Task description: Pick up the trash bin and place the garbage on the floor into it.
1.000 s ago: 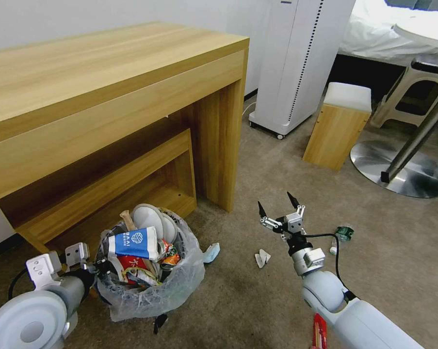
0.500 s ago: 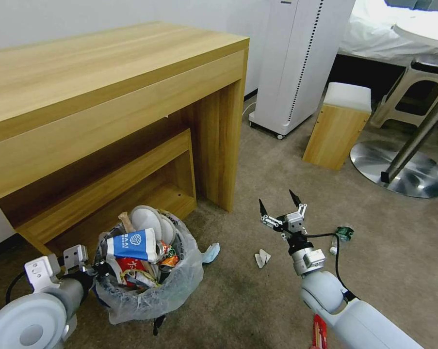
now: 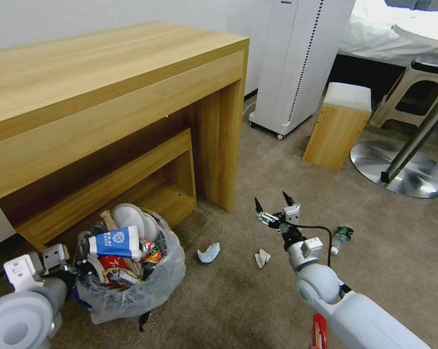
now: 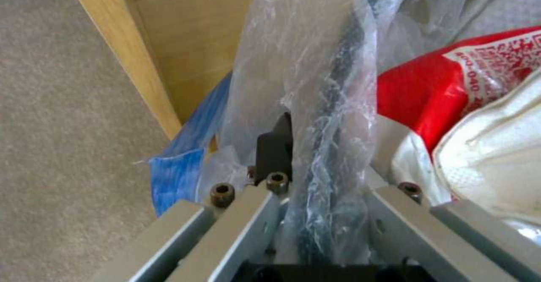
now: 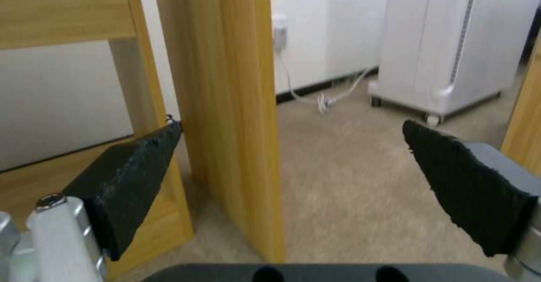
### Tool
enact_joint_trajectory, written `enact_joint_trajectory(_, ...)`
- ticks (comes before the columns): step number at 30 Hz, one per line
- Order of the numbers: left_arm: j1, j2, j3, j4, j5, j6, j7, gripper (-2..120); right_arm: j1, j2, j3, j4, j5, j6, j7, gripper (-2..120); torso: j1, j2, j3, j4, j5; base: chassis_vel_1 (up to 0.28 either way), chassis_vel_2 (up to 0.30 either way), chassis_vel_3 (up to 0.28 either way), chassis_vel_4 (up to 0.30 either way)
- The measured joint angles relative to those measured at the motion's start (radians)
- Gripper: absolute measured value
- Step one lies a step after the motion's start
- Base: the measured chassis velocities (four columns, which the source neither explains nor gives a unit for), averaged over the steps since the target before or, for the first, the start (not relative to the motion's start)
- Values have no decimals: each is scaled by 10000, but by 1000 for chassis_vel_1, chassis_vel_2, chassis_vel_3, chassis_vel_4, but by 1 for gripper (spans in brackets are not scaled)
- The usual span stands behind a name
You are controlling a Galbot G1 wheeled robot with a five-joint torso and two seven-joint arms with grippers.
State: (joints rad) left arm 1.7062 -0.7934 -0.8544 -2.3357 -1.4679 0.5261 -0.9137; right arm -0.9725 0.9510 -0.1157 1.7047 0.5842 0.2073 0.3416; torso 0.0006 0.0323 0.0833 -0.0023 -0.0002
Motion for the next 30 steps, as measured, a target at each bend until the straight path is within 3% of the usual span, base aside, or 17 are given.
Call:
enact_joint_trajectory(13,-571,624,8,967,-440,-104,18,0,1096,625,-1199,288,2575,-1938,990,100,0,0,0,0,1,0,0,0,0)
enact_joint_trajectory(21,-620,298,240,1088,-202,-91,110,0,2081,651,-1976,-375,2351,-2041,498,100,0,0,0,2,1,0,0,0,0)
enact_joint_trajectory(30,-439,227,317,807,-325,217,271,0,1601,462,-1825,-796,1302,-2082,490,100,0,0,0,-3,3,0,0,0,0)
